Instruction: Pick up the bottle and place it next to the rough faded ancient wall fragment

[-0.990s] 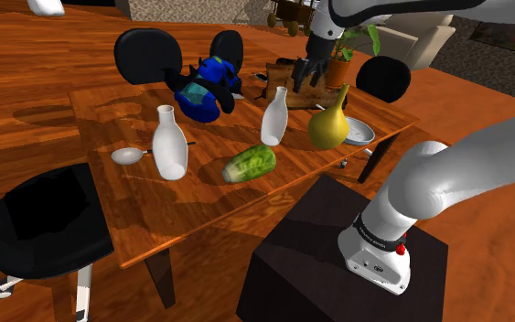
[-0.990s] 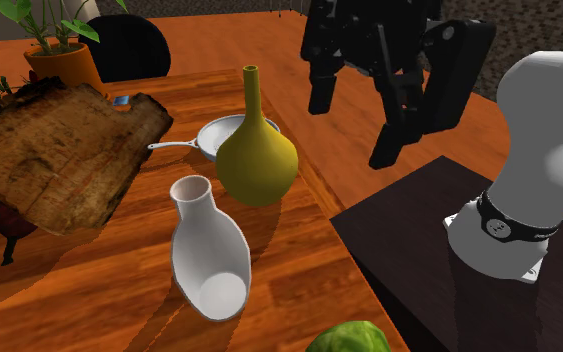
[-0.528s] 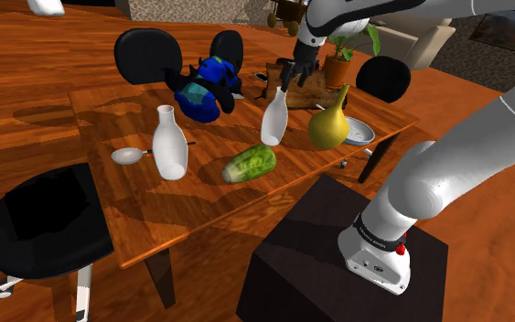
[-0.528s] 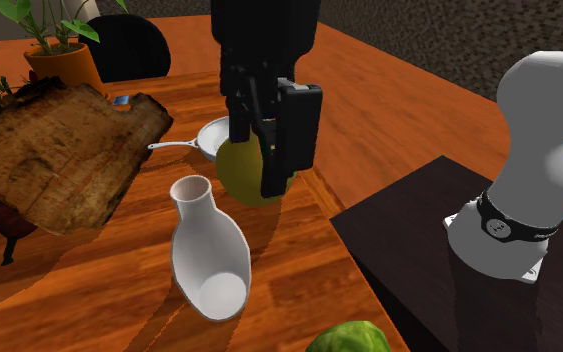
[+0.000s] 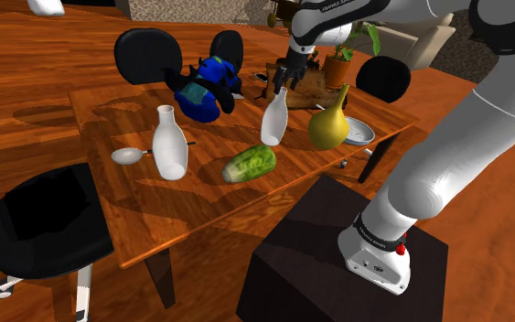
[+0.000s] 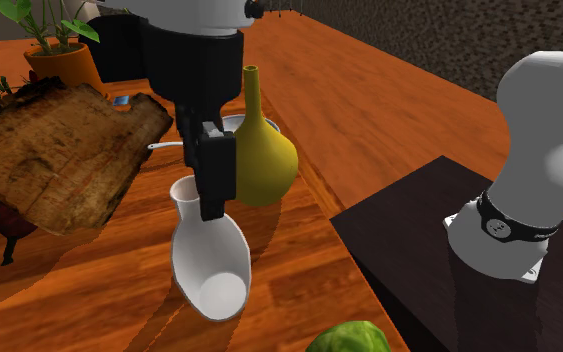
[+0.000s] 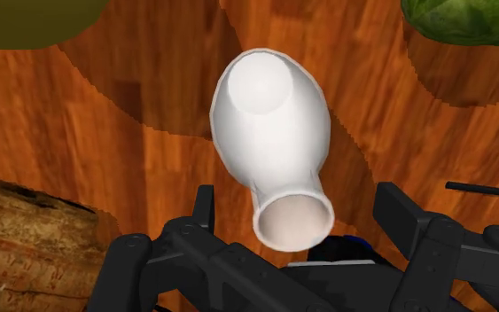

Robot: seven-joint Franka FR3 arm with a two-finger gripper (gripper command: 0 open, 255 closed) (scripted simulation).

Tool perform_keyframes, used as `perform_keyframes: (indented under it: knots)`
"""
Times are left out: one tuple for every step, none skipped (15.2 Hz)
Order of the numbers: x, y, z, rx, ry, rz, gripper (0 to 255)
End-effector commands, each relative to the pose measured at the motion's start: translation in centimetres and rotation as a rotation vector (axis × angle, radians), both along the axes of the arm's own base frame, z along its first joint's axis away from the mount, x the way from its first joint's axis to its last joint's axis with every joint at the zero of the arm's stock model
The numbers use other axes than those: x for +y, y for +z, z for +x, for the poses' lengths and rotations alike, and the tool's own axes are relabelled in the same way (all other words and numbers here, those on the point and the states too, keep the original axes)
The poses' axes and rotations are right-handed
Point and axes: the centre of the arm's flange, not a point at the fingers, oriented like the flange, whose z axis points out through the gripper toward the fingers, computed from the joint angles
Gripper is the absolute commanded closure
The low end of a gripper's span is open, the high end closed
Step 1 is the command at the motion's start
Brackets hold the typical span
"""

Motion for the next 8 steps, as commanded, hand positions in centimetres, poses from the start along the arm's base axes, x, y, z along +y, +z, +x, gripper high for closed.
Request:
perform_keyframes:
  knots:
    - [-0.1, -1.0, 0.2, -0.001, 0.0, 0.0, 0]
    - [-0.1, -1.6, 0.2, -0.001, 0.0, 0.0, 0]
    - [-0.1, -2.1, 0.3, -0.001, 0.0, 0.0, 0]
    - [-0.1, -2.9, 0.5, -0.001, 0.0, 0.0, 0]
    - [-0.1, -2.9, 0.5, -0.001, 0.0, 0.0, 0]
    - [-0.1, -2.9, 0.5, -0.001, 0.0, 0.0, 0]
    - [-0.1, -2.9, 0.5, -0.001, 0.0, 0.0, 0]
    - [-0.1, -2.9, 0.5, -0.001, 0.0, 0.0, 0]
